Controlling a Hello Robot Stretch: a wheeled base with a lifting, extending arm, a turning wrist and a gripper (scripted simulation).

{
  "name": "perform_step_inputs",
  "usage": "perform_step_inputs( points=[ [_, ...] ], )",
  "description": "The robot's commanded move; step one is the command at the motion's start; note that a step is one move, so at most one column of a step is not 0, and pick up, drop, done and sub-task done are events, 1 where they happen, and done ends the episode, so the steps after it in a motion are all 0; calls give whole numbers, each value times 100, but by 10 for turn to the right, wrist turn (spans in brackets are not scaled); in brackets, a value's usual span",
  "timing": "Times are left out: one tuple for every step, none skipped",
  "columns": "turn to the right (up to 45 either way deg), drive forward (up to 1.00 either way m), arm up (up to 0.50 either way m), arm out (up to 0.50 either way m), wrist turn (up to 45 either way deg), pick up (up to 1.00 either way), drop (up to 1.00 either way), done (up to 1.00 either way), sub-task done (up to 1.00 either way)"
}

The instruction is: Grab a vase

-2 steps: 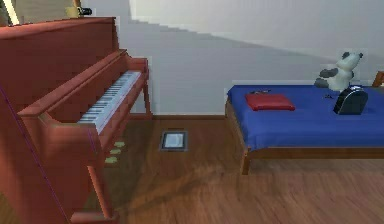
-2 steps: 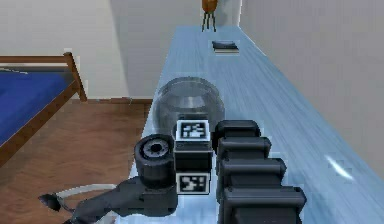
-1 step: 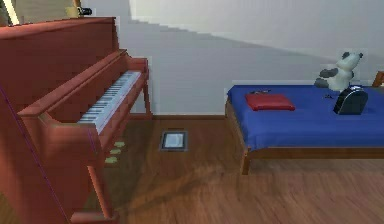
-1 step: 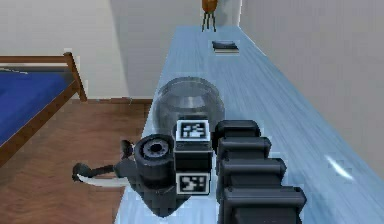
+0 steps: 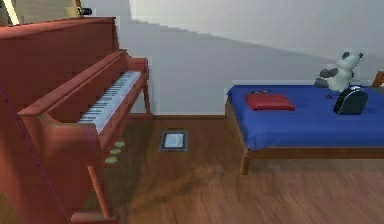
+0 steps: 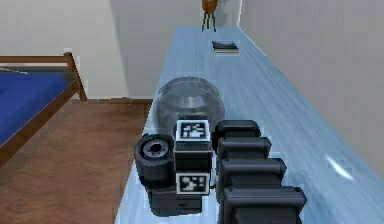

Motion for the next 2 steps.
perform_step_inputs(
  points=[
    [0,0,0,0,0,100,0,0,0],
    [0,0,0,0,0,0,0,100,0]
  ],
)
